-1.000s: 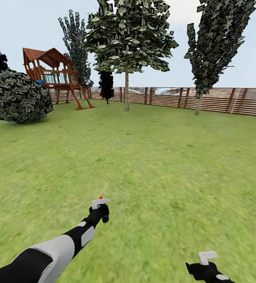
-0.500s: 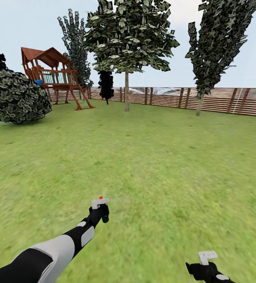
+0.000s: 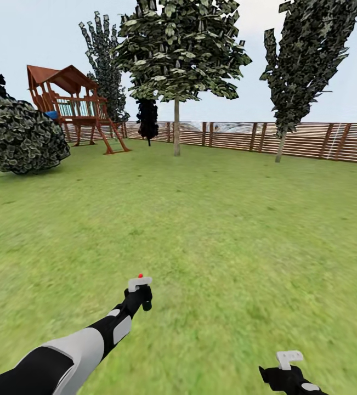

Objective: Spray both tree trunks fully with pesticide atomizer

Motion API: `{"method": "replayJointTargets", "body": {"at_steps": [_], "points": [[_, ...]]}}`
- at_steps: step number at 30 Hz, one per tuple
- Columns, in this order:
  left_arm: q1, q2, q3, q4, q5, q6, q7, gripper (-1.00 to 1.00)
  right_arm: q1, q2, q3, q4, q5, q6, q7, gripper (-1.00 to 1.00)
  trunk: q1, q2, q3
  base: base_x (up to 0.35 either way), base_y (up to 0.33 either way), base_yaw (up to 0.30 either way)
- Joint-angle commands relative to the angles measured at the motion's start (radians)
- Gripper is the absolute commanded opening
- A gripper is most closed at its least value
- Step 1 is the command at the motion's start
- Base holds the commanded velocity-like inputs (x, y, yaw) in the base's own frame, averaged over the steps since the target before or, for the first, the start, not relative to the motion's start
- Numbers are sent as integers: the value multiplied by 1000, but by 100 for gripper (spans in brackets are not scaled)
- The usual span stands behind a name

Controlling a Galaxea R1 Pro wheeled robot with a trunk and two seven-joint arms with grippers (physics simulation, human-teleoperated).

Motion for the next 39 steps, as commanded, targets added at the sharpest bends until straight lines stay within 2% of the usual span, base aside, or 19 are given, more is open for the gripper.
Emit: {"method": "replayJointTargets", "body": {"at_steps": [1,10,39], "points": [[0,0,0,-1,0,0,0,-100,0,0,0,0,0,0,0,100,0,0,0,350,0,0],[0,-13,0,0,0,0,1,-100,0,0,0,0,0,0,0,100,0,0,0,350,0,0],[0,-14,0,0,0,0,0,-100,0,0,0,0,0,0,0,100,0,0,0,350,0,0]]}}
